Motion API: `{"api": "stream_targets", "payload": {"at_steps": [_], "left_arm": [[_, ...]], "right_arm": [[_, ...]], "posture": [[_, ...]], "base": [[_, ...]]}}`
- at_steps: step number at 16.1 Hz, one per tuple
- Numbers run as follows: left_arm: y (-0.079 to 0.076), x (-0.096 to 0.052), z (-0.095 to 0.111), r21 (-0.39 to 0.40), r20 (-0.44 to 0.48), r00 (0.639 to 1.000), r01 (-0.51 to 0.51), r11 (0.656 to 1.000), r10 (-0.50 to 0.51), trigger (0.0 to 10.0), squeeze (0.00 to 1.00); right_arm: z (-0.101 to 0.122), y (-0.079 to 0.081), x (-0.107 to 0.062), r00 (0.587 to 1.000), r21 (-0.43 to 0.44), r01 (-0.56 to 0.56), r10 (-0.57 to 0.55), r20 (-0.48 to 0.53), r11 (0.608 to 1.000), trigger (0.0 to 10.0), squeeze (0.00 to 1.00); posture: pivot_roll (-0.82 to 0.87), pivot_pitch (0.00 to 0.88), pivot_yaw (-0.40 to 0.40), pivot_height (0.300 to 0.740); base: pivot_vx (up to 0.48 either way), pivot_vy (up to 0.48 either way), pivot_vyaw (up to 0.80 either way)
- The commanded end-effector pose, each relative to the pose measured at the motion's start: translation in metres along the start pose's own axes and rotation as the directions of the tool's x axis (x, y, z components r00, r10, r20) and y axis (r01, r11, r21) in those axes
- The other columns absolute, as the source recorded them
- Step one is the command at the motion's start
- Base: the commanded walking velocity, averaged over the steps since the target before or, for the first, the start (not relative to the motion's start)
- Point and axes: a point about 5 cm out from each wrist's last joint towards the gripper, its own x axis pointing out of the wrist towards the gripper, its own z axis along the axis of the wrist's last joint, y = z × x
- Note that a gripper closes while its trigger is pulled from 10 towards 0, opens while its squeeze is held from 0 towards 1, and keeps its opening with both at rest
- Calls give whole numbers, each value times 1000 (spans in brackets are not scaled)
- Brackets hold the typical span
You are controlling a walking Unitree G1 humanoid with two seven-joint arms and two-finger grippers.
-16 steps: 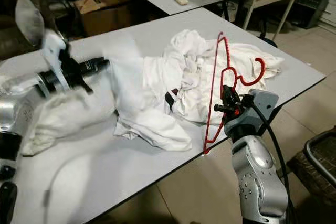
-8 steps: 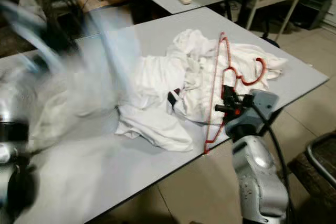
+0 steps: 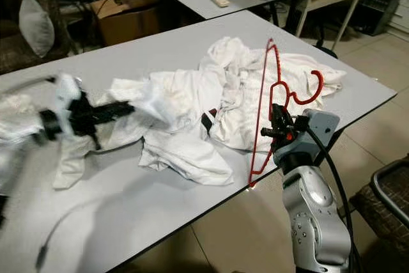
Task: Hang hanger
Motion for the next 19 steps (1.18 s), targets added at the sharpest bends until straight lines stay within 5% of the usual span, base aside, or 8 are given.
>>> {"api": "stream_targets", "payload": {"at_steps": [1,2,3,6,7,10,14,19], "left_arm": [[-1,-9,0,17,-19,1000,18,1000,-18,0,0],[1,-19,-1,58,-63,998,28,998,-24,3569,0],[2,-26,-4,106,-122,992,33,994,-20,10000,0],[-7,-39,-17,62,-223,972,88,994,-72,10000,20],[-11,-41,-17,24,-215,972,101,995,-94,10000,1000],[-9,-59,-28,39,-336,939,91,995,-72,10000,1000],[23,-90,-25,197,-413,884,-146,969,218,10000,1000],[1,-3,17,-57,69,994,-76,995,80,10000,976]], "right_arm": [[1,1,0,1000,-6,-12,12,7,1000,10000,0],[1,1,1,1000,-7,-15,15,5,1000,10000,0],[1,2,1,1000,-8,-17,17,4,1000,10000,0],[2,-2,1,1000,-16,-11,11,2,1000,10000,0],[2,-7,0,1000,-24,4,-4,1,1000,10000,0],[3,-22,-5,998,-54,55,-56,-7,997,10000,0],[9,-41,-9,995,-93,94,-95,-9,991,10000,0],[14,-53,-12,993,-99,114,-116,-14,989,10000,0]], "posture": [[-145,0,53,740],[-142,0,52,740],[-142,0,52,740],[-140,0,46,740],[-142,0,44,740],[-145,0,41,740],[-146,0,34,740],[-159,0,28,740]], "base": [[0,0,0],[0,0,0],[0,0,0],[0,0,0],[0,0,0],[0,0,0],[0,0,0],[0,0,0]]}}
